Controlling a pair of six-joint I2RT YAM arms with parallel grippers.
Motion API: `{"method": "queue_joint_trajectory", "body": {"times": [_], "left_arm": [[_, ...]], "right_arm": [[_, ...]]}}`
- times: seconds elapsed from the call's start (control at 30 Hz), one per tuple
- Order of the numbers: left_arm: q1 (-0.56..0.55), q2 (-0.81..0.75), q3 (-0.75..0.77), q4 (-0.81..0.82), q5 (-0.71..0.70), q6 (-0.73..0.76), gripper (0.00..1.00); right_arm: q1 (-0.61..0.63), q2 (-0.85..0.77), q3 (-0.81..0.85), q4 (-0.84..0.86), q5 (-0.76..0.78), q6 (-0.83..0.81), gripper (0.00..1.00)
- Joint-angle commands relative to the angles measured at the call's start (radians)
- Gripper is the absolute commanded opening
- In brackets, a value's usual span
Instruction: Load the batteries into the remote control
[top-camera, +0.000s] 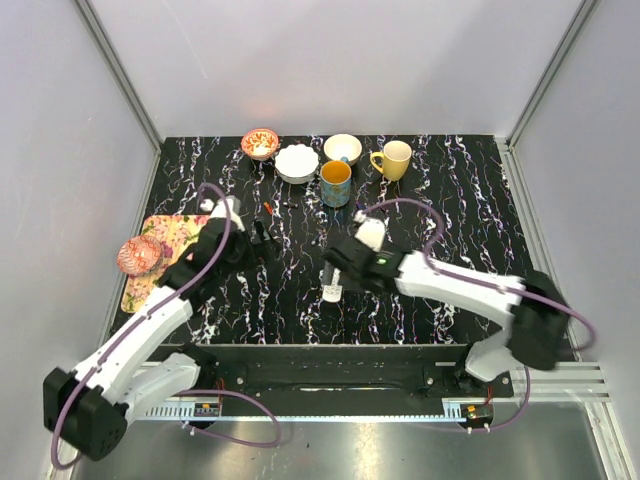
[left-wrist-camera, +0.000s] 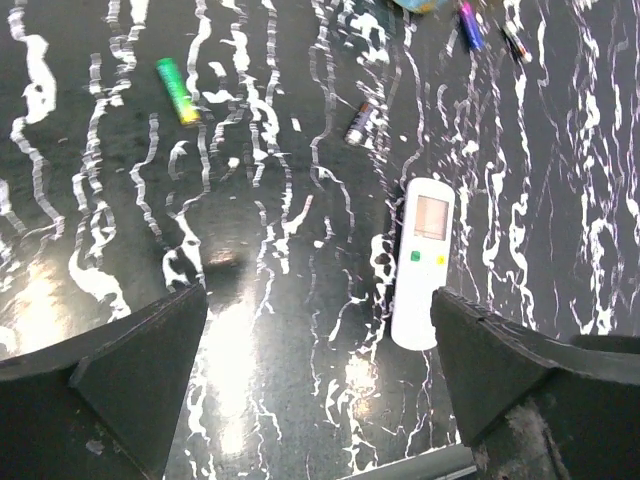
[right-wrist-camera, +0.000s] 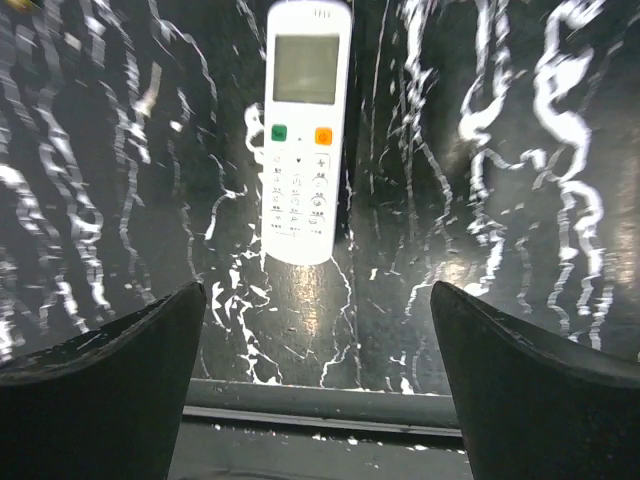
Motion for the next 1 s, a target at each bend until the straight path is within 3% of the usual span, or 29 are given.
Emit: {"method": "queue_joint_trajectory", "body": {"times": [0.0, 0.13, 0.37, 0.67, 0.97], "left_arm": [[-0.094, 0.126, 0.098, 0.070, 0.023, 0.128, 0.99], [-0.177, 0.299, 0.178, 0.076, 0.046, 0.156, 0.98], [-0.336, 0.604, 0.365, 0.062, -0.009, 0.182, 0.99], [-0.370, 0.842, 0.545, 0.013, -0.032, 0.217, 0.99], [-0.373, 0.988, 0.622, -0.019, -0.078, 0.234, 0.99]], "right_arm": [[0.005, -0.283, -0.094, -0.068, 0.202, -0.080, 1.00], [0.003, -0.470, -0.211, -0.074, 0.331, -0.112, 1.00], [0.000, -0.711, -0.358, 0.029, 0.350, -0.212, 1.00], [0.000, -0.675, -0.372, 0.083, 0.287, -0.256, 0.99], [0.000, -0.696, -0.385, 0.112, 0.270, -0.252, 1.00]]}}
